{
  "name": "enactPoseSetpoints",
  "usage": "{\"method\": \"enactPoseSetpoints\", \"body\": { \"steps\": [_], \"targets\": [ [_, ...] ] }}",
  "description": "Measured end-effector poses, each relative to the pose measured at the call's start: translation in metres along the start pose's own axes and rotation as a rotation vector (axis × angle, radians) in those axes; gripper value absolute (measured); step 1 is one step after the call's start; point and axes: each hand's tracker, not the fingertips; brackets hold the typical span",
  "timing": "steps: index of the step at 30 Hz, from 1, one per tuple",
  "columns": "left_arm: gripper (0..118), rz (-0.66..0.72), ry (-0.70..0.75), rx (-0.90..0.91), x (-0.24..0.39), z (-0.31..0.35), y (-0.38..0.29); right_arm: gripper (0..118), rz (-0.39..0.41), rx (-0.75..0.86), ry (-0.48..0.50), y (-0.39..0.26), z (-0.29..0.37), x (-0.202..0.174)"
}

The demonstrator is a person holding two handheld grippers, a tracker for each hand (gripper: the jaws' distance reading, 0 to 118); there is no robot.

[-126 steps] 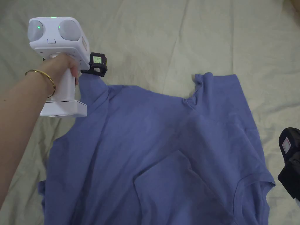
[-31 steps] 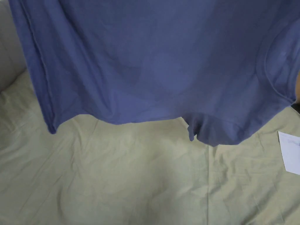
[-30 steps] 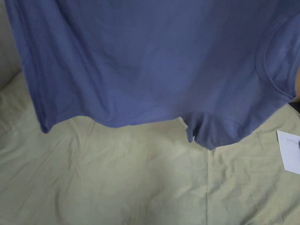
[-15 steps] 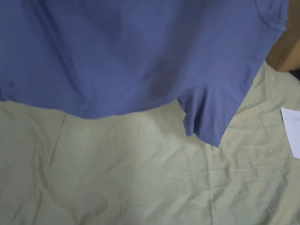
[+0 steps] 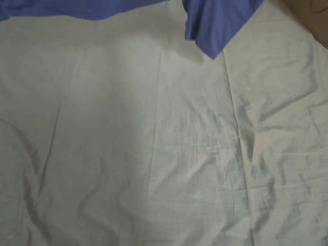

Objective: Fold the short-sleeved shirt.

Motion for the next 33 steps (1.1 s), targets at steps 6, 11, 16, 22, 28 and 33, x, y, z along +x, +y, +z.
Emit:
{"method": "enactPoseSetpoints", "body": {
  "steps": [6, 11, 16, 22, 28, 33],
  "targets": [
    [0, -0.071, -0.012, -0.068, -0.018, -0.009, -0.046, 0, 0.019, -0.056, 0.034, -0.030, -0.006, -0.003],
    [0, -0.122, -0.023, -0.236, -0.040, 0.009, -0.115, 0, -0.005, -0.208, 0.078, -0.097, -0.001, 0.013],
    [0, -0.137, -0.049, -0.409, -0.065, 0.057, -0.179, 0, 0.055, -0.387, 0.158, -0.179, 0.026, 0.033],
    [0, -0.154, -0.092, -0.566, -0.106, 0.145, -0.238, 0, 0.018, -0.600, 0.175, -0.290, 0.094, 0.081],
    [0, -0.170, -0.148, -0.700, -0.140, 0.251, -0.277, 0, 0.022, -0.778, 0.206, -0.383, 0.189, 0.129],
    [0, -0.162, -0.121, -0.840, -0.165, 0.329, -0.311, 0, 0.057, -0.877, 0.206, -0.443, 0.267, 0.161]
  ]
}}
